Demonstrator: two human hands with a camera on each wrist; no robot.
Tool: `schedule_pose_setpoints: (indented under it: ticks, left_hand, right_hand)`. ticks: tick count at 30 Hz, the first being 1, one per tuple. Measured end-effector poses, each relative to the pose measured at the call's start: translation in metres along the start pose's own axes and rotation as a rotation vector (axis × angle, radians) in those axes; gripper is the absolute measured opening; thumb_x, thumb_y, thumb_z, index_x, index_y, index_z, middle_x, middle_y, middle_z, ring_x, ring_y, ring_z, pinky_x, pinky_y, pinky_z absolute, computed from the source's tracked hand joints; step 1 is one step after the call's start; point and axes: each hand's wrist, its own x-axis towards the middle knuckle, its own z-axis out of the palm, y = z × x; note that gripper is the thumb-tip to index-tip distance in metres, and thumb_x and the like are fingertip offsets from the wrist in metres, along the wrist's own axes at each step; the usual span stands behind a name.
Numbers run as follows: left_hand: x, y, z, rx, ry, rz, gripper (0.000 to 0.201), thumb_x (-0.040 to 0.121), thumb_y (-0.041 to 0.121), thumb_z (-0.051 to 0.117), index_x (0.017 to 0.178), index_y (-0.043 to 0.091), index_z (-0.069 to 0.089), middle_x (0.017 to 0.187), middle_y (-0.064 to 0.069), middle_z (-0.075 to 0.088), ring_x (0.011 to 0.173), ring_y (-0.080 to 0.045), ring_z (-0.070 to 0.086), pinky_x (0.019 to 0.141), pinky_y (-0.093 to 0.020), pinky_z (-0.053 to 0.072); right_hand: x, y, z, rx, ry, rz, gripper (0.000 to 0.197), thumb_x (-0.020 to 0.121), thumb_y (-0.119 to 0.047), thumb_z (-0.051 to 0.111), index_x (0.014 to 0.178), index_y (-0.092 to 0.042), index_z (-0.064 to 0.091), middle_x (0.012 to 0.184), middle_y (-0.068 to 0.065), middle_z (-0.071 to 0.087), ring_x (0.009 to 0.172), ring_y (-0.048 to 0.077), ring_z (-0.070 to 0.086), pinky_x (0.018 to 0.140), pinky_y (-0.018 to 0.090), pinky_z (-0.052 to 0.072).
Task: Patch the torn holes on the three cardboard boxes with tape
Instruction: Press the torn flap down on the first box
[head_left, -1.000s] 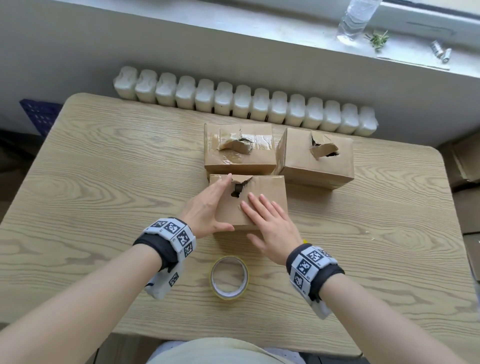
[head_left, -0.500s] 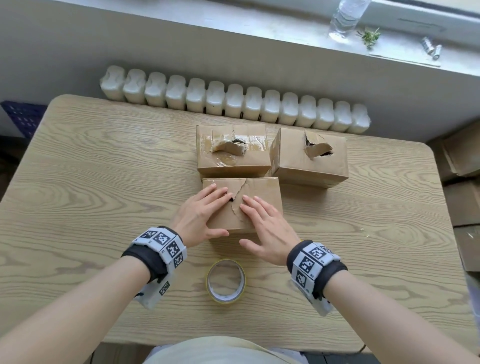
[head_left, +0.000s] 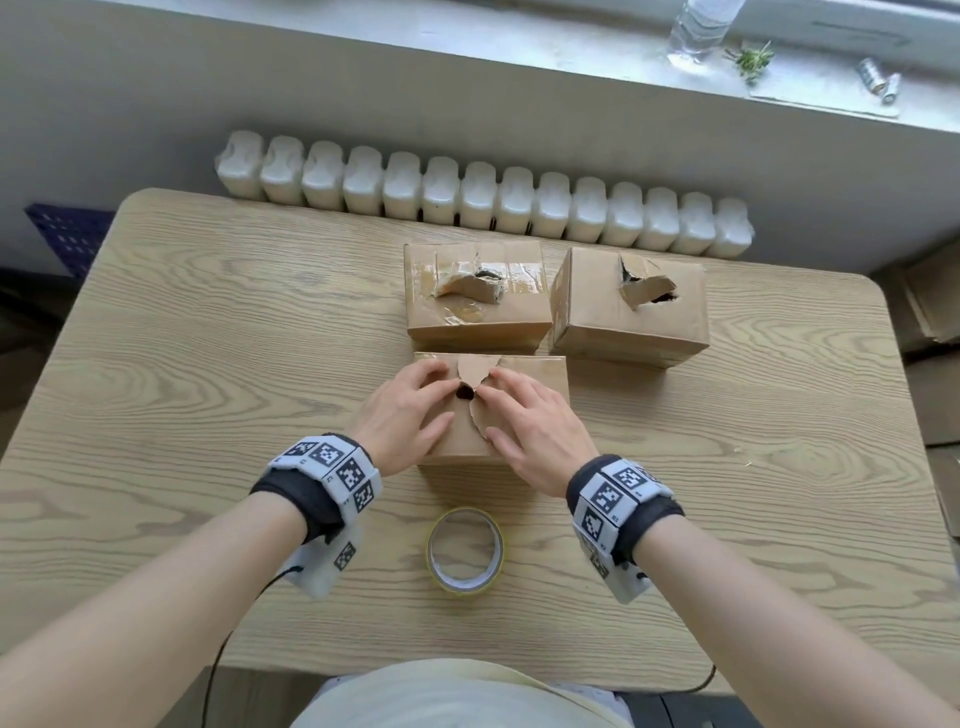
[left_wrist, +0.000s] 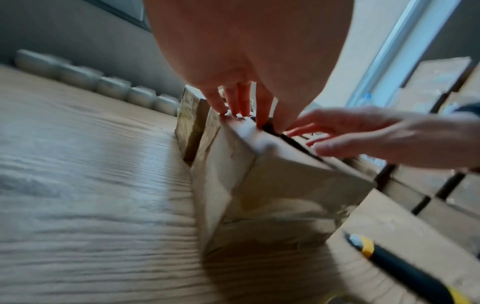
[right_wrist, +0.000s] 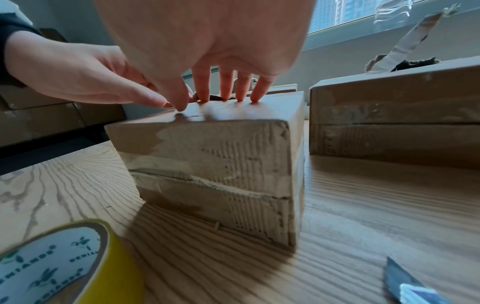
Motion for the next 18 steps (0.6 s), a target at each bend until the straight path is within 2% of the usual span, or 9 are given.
schedule_pose_setpoints:
  ticks: [3, 6, 10, 14, 16, 18]
  left_hand:
    - [0.006, 0.007, 0.002, -0.172, 0.060, -0.080, 0.032, 0.088, 0.008, 0.059, 0.120, 0.007, 0.062, 0.128, -0.008, 0.050, 0.120, -0.023, 0.047, 0.103, -0.030, 0.036]
    - [0.014, 0.012, 0.003, -0.293, 0.080, -0.191, 0.029, 0.087, 0.003, 0.058, 0.116, 0.003, 0.064, 0.126, -0.009, 0.049, 0.122, -0.023, 0.045, 0.105, -0.024, 0.030]
    - [0.022, 0.015, 0.002, -0.393, 0.048, -0.336, 0.024, 0.091, 0.010, 0.057, 0.114, 0.006, 0.064, 0.131, -0.004, 0.045, 0.127, -0.017, 0.038, 0.108, -0.027, 0.027]
    - [0.028, 0.014, 0.000, -0.545, 0.020, -0.460, 0.016, 0.092, 0.012, 0.056, 0.105, 0.012, 0.066, 0.135, 0.001, 0.041, 0.129, -0.016, 0.036, 0.111, -0.039, 0.030]
    - [0.031, 0.014, -0.001, -0.587, -0.011, -0.490, 0.011, 0.092, 0.013, 0.057, 0.099, 0.018, 0.065, 0.138, 0.002, 0.038, 0.131, -0.017, 0.034, 0.111, -0.043, 0.030]
    - [0.034, 0.016, -0.004, -0.617, -0.034, -0.510, 0.013, 0.092, 0.013, 0.057, 0.090, 0.025, 0.063, 0.141, 0.001, 0.035, 0.133, -0.018, 0.031, 0.112, -0.045, 0.029]
  right_hand:
    - [0.002, 0.001, 0.001, 0.002, 0.001, 0.012, 0.047, 0.092, -0.030, 0.051, 0.138, -0.022, 0.044, 0.148, 0.004, 0.036, 0.136, 0.022, 0.032, 0.108, 0.037, 0.029]
    - [0.004, 0.000, 0.000, 0.015, 0.006, 0.027, 0.044, 0.092, -0.025, 0.051, 0.135, -0.021, 0.046, 0.147, 0.002, 0.038, 0.135, 0.021, 0.034, 0.107, 0.037, 0.031]
    - [0.005, -0.003, -0.002, 0.062, 0.039, 0.043, 0.041, 0.090, -0.018, 0.053, 0.132, -0.017, 0.047, 0.142, 0.000, 0.044, 0.132, 0.018, 0.039, 0.104, 0.037, 0.034]
    - [0.006, -0.003, -0.003, 0.097, 0.046, 0.051, 0.041, 0.090, -0.014, 0.052, 0.132, -0.015, 0.047, 0.141, 0.002, 0.046, 0.131, 0.019, 0.041, 0.103, 0.036, 0.035]
    - [0.008, -0.003, -0.005, 0.099, 0.082, 0.033, 0.038, 0.090, -0.012, 0.054, 0.128, -0.012, 0.049, 0.133, 0.005, 0.052, 0.119, 0.024, 0.051, 0.095, 0.039, 0.045]
    - [0.015, -0.006, -0.010, 0.085, 0.135, 0.029, 0.034, 0.090, -0.012, 0.056, 0.124, -0.010, 0.053, 0.120, 0.007, 0.058, 0.099, 0.027, 0.060, 0.077, 0.039, 0.051]
